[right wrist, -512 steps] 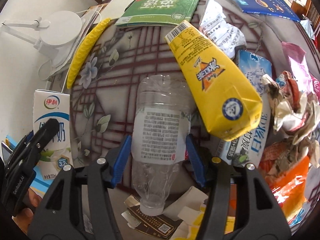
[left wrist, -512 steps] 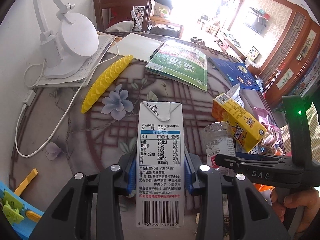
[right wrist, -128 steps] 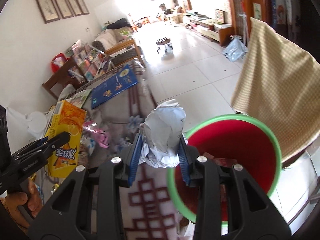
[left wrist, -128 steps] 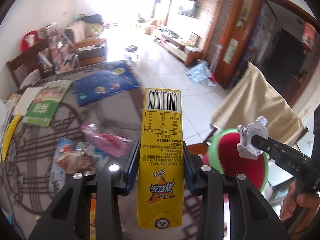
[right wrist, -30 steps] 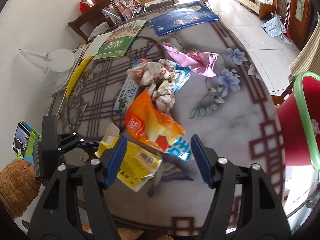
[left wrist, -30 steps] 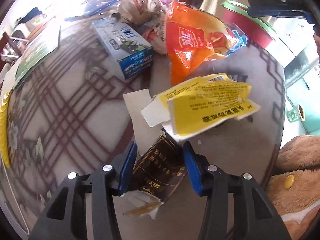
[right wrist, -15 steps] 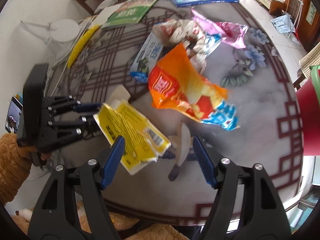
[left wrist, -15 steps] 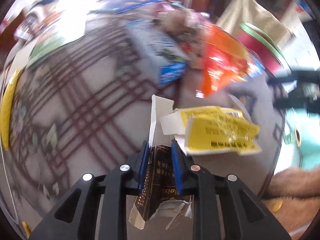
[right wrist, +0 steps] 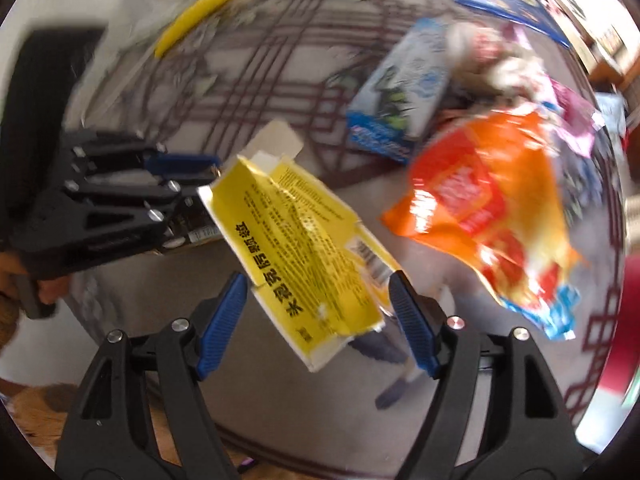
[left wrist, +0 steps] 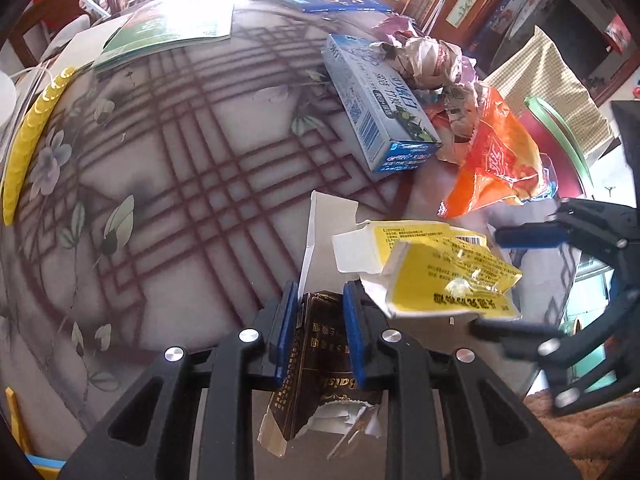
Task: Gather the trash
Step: 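Grasp the brown cigarette pack with the left tool while the right tool grasps the yellow paper box, then lift the brown pack and yellow box off the table with both tools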
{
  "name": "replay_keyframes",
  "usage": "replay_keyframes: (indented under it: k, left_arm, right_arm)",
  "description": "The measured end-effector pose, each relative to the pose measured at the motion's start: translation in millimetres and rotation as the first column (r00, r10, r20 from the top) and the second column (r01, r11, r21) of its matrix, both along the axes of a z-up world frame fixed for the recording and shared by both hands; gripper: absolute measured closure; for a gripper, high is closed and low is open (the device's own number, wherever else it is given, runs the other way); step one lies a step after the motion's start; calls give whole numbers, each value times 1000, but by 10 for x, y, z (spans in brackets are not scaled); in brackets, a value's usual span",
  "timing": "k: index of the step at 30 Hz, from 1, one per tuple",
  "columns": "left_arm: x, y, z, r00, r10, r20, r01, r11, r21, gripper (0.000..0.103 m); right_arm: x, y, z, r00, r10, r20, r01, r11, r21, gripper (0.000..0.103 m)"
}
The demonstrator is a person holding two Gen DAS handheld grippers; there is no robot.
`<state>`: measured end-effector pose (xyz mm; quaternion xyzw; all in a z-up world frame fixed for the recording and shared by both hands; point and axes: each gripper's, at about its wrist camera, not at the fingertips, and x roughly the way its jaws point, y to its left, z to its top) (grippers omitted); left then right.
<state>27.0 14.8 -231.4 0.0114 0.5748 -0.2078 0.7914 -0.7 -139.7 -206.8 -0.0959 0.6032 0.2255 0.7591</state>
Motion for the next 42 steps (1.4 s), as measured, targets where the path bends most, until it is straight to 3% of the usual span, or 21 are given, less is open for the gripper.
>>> replay_keyframes:
  k: [1,5,9,17,19,24,33,34,35,38,42]
  left_arm:
    - [-5,-4,4,1000,5,1,-5,1000,3,79]
    - [-98,60,59,999,41,11,-41,999,7,50]
    - [-223,150,141,997,71,13,-71,997,-24,40]
    - [-395,-85,16,999,-37,-4,37,998,49,43]
    - [-408,-121,-18,999,-38,-8,38,998,59,60]
    - [-369,-91,36,1000,4,20,-5,999,45,64]
    - [-182,118,424,970,216,108,-212,976,-46,63]
    - [-161,110,479,965,233,120,-227,972,-56,63]
    - [-136,95,540,959,249,134,-242,968,-66,63]
    - [-65,66,706,944,285,166,-274,958,-84,63]
    - [-15,13,886,936,296,192,-281,954,-106,63]
  right_arm:
    - [5,24,-29,1000,4,4,-4,1000,-9,42]
    - [55,-16,-4,999,-37,25,37,999,8,46]
    - [56,-158,120,995,-77,60,76,997,30,46]
    - [38,-331,41,990,-140,16,140,990,10,43]
    - [13,-361,30,989,-147,10,147,989,16,42]
    - [15,-408,67,989,-147,23,147,989,26,36]
    - [36,-324,52,993,-118,26,118,993,24,30]
    - [39,-305,28,993,-117,29,117,993,10,33]
    - [41,-299,13,993,-116,29,116,993,1,48]
    - [54,-303,48,991,-127,31,126,991,32,56]
    - [59,-351,208,988,-140,61,135,987,84,58]
